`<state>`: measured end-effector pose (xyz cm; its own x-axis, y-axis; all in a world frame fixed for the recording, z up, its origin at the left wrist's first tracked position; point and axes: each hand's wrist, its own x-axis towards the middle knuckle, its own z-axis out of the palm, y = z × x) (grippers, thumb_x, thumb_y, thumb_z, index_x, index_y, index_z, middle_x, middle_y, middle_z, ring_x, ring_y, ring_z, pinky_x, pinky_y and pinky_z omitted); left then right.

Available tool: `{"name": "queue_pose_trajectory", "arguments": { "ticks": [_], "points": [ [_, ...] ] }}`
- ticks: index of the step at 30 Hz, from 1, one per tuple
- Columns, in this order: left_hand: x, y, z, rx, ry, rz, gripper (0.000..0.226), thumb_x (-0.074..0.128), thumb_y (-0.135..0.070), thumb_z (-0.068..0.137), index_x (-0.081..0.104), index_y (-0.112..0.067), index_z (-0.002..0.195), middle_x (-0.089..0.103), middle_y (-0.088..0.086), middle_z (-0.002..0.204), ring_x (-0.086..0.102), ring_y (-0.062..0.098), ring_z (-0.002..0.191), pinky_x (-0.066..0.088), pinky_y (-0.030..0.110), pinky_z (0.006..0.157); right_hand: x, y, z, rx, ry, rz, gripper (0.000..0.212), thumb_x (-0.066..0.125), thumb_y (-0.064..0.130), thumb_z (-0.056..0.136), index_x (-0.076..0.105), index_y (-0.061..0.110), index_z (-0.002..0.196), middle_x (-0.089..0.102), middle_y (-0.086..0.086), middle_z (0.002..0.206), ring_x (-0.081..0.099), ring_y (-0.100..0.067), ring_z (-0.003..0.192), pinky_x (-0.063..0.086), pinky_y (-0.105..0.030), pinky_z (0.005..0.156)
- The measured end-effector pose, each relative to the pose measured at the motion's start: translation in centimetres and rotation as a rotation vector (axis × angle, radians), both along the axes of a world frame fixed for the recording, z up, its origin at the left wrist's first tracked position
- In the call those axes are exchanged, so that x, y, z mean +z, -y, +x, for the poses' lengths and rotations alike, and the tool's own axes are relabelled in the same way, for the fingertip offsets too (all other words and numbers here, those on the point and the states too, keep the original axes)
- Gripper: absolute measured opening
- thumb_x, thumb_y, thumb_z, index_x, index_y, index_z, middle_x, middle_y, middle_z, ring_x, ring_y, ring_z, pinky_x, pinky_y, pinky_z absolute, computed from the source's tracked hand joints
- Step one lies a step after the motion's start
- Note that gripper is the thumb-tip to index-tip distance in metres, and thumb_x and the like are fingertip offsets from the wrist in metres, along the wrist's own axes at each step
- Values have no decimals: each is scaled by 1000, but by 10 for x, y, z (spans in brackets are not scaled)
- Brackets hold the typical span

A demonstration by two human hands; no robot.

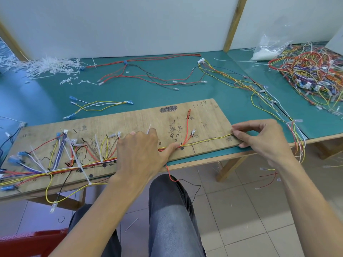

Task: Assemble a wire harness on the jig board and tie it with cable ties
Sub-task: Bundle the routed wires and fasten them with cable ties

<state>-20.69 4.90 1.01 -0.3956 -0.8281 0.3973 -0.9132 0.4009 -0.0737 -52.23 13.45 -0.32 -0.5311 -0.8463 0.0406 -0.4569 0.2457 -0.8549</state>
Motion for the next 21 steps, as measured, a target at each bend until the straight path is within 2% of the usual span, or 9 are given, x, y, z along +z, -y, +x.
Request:
{"name": "queue_pose_trajectory", "arguments": {
  "ticks": [3,7,10,14,17,19,21],
  "points": [
    [0,-1,-1,16,41,4,80,38,-96,79,65,-21,77,57,2,54,61,29,54,28,31,51,-3,-4,5,-29,42,-44,17,88,18,84,85,27,98,81,11,91,78,-18,73,66,-33,66],
    [1,-2,-1,22,47,9,79,38,-97,78,62,-22,76,57,2,56,62,28,56,28,30,51,-12,-5,11,-48,88,-147,23,87,6,84,83,21,102,81,6,92,77,-14,84,64,-26,61],
    [0,-2,1,14,33,16,80,30,-100,77,53,-24,77,58,1,59,62,27,61,30,31,51,-18,-6,13,-56,81,-180,26,84,5,86,81,23,104,81,8,93,77,-14,90,60,-20,60],
    [-3,-1,4,-8,11,15,82,21,-103,74,44,-25,79,59,1,64,63,26,65,31,32,52,-21,-14,17,-51,62,-161,44,82,5,89,74,27,126,79,17,107,73,-5,103,61,-27,77],
    [-2,-2,2,7,36,9,82,24,-103,74,51,-25,79,60,1,64,64,27,66,31,31,53,-20,-20,27,-129,-19,-151,60,85,10,87,64,32,139,71,19,123,69,5,98,57,-20,78],
    [-2,-2,2,20,48,17,84,26,-102,74,57,-25,82,62,2,66,65,27,68,31,31,54,-15,-29,43,-252,-123,-228,52,84,14,88,64,30,134,66,13,121,67,2,94,55,-19,75],
    [-2,-2,1,29,51,16,84,28,-101,75,60,-24,83,62,2,66,65,27,67,31,31,54,-18,-45,71,-321,-235,-415,26,78,19,92,67,32,111,66,9,103,65,-11,87,49,-15,69]
  ]
}}
